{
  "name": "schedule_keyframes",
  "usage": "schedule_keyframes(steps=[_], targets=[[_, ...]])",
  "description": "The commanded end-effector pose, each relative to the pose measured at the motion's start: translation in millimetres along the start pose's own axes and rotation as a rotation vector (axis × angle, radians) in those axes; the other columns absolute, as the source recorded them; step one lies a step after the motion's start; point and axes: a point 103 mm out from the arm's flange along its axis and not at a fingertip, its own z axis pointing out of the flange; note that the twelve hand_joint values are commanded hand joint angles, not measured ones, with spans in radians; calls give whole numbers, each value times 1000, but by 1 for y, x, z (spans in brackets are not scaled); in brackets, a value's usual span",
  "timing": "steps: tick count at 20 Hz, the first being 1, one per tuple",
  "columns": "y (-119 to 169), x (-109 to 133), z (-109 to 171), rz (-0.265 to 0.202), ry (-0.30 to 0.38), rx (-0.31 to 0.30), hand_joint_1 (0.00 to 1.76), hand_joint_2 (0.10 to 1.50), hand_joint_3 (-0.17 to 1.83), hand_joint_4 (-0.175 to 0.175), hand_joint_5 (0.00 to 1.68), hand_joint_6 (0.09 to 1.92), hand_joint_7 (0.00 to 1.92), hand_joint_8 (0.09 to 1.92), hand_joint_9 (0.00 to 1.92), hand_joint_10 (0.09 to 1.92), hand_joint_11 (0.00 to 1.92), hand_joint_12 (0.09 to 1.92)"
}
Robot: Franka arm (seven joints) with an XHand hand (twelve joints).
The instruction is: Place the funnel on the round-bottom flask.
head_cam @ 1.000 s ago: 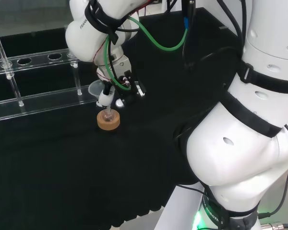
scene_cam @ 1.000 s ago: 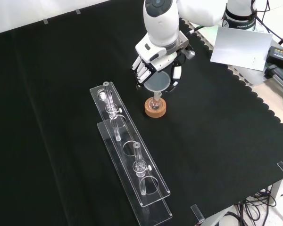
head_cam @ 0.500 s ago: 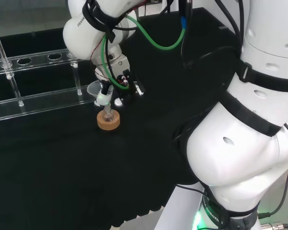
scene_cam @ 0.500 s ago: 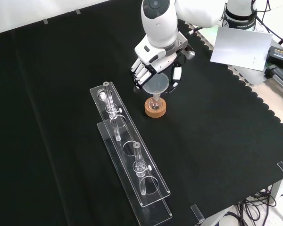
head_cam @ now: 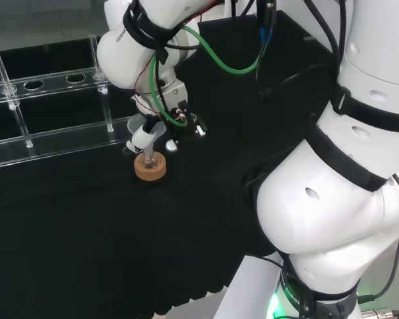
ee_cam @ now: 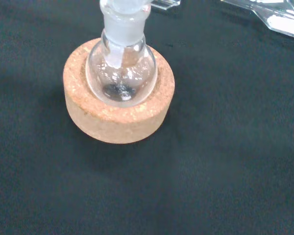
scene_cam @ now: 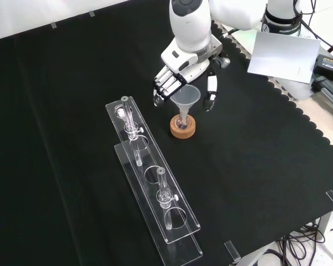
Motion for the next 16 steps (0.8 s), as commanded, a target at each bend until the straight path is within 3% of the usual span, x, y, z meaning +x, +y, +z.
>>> schedule_keyframes(steps=[1, 4, 10, 16], targets=[[-20, -9, -40, -119, 59, -214, 484, 672, 220, -64, 180, 87, 29, 509, 231, 848, 319, 1465], [-23, -19, -55, -130, 77, -204, 518, 697, 206, -67, 248, 87, 93, 664, 339, 780, 360, 1436], [-29, -42, -81, -117, 96, -187, 540, 712, 207, -68, 298, 87, 148, 716, 411, 735, 389, 1412], [-30, -83, -89, -62, 116, -154, 655, 735, 253, -63, 351, 87, 258, 714, 510, 672, 434, 1363]])
